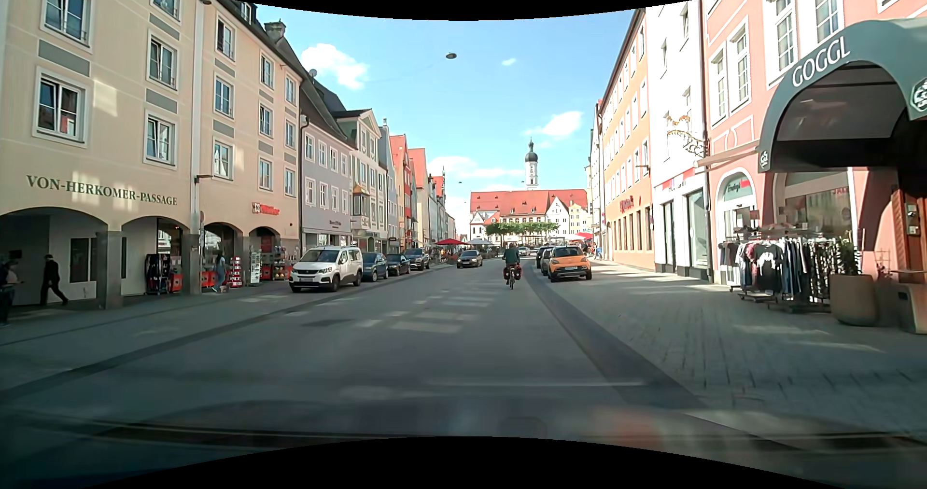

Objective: Follow the waypoints while adhering to traffic rules and regulations

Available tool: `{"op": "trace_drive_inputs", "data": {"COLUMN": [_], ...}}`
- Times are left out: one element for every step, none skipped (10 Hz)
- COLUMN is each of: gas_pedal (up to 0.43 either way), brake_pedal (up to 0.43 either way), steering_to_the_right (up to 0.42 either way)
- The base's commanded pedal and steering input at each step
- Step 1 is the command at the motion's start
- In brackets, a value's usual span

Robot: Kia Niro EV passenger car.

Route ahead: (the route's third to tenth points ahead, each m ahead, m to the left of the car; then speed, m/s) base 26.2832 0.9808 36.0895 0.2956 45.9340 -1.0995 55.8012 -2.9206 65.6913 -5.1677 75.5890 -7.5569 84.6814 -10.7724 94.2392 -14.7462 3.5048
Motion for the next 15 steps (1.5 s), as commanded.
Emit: {"op": "trace_drive_inputs", "data": {"gas_pedal": [0.0,0.0,0.0,0.0,0.0,0.0,0.0,0.0,0.0,0.039,0.039,0.039,0.039,0.039,0.039], "brake_pedal": [0.006,0.006,0.006,0.006,0.006,0.006,0.006,0.006,0.006,0.006,0.006,0.006,0.006,0.006,0.006], "steering_to_the_right": [-0.001,-0.001,-0.001,-0.001,0.002,0.008,0.015,0.021,0.024,0.024,0.024,0.026,0.026,0.025,0.023]}}
